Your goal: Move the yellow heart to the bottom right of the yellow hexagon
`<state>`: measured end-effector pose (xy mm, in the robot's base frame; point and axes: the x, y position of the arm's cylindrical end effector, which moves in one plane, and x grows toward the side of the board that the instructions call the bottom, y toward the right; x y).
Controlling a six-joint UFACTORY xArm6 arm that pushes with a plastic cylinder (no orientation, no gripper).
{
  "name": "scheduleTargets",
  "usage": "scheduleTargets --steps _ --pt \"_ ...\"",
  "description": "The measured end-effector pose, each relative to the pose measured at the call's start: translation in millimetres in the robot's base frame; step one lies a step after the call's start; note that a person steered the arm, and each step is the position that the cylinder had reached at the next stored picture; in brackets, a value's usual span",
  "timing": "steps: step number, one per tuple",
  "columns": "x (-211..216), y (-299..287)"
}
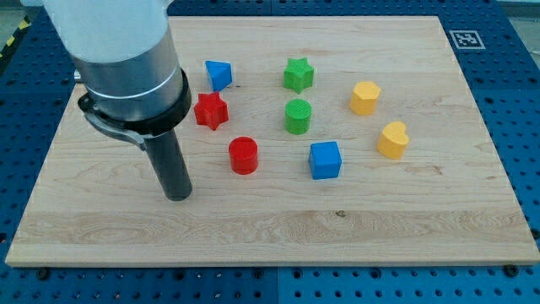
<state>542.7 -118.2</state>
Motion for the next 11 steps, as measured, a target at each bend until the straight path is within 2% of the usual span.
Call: scheduleTargets --steps 2,3,4,5,6,7,9,11 --pt "-1.4 0.1" --pt "-26.9 -3.8" --pt "-27.4 -3.8" --pt "-1.0 14.3" --pt "17.8 56.5" --pt "17.0 105.6" --pt "16.5 112.7" --pt "5.8 156.8"
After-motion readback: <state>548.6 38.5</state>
